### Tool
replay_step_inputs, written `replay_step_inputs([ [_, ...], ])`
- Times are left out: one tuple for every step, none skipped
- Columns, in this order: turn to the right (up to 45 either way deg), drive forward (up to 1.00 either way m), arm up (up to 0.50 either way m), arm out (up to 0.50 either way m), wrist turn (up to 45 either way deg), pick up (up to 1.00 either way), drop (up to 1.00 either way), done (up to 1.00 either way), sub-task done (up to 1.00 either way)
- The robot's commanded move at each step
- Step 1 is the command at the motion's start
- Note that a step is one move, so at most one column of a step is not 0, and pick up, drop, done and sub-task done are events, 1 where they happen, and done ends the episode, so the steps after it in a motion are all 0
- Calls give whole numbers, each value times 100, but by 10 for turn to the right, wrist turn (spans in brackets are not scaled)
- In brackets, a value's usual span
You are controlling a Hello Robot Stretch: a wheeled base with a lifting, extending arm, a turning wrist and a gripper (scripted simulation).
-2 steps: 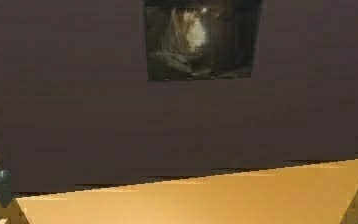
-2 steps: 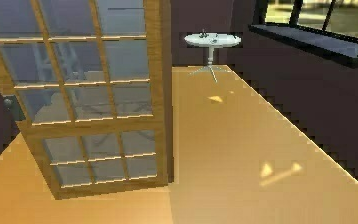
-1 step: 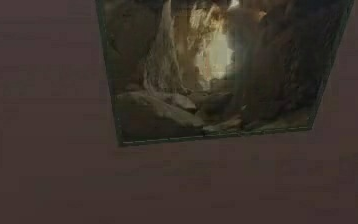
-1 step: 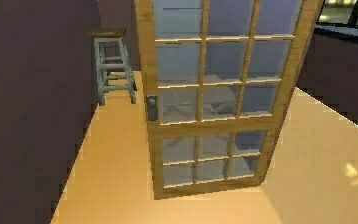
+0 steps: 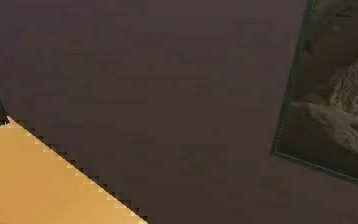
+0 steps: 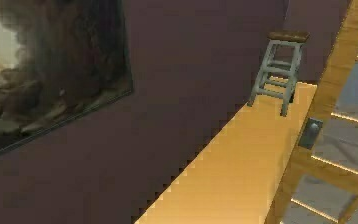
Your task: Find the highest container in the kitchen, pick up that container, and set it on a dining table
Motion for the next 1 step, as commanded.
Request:
replay_step_inputs([
  [-240, 0, 0, 0, 0, 0, 0, 0, 0],
])
